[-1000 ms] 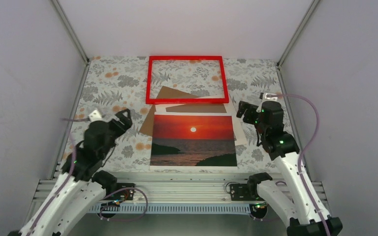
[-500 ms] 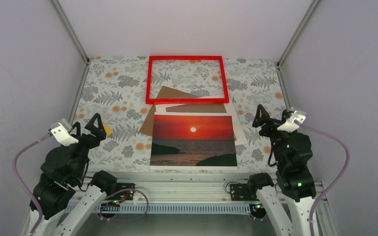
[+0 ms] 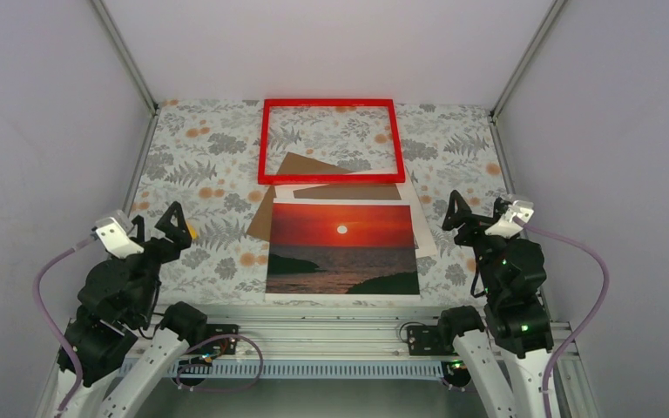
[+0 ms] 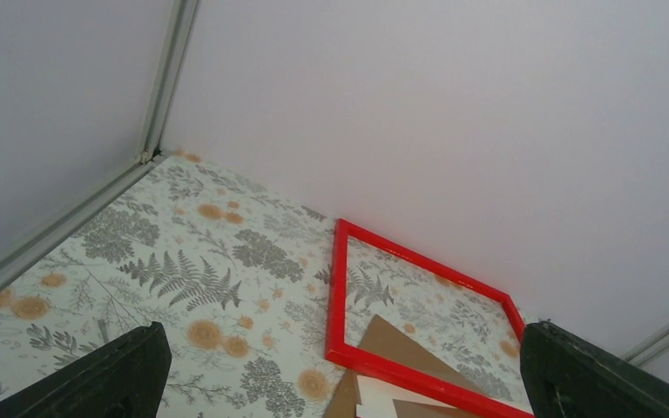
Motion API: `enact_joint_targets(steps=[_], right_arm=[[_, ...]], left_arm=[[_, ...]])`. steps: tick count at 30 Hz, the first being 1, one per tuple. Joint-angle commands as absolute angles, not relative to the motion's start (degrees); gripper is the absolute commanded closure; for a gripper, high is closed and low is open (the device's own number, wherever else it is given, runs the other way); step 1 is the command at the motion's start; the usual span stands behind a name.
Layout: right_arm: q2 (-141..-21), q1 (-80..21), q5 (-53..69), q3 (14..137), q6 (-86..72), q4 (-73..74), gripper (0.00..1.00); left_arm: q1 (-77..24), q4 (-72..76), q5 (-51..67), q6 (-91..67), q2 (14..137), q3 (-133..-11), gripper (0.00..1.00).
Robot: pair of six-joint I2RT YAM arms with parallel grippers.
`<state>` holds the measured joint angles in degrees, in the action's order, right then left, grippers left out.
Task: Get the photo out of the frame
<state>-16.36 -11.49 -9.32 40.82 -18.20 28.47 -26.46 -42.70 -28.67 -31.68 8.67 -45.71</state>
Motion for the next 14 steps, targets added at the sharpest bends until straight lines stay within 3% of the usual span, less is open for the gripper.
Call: enact_joint_targets(steps=[1, 14], right_arm=[[-15.66, -11.02, -9.85, 40.19, -17.55, 26.68, 0.00], [-15.07, -11.04, -9.70, 40.28, -17.47, 26.58, 0.00]], left_arm=[[-26.28, -41.67, -28.66, -30.15, 9.14, -45.14, 0.00], [-26.33, -41.50, -28.45, -29.96, 10.00, -45.09, 0.00]])
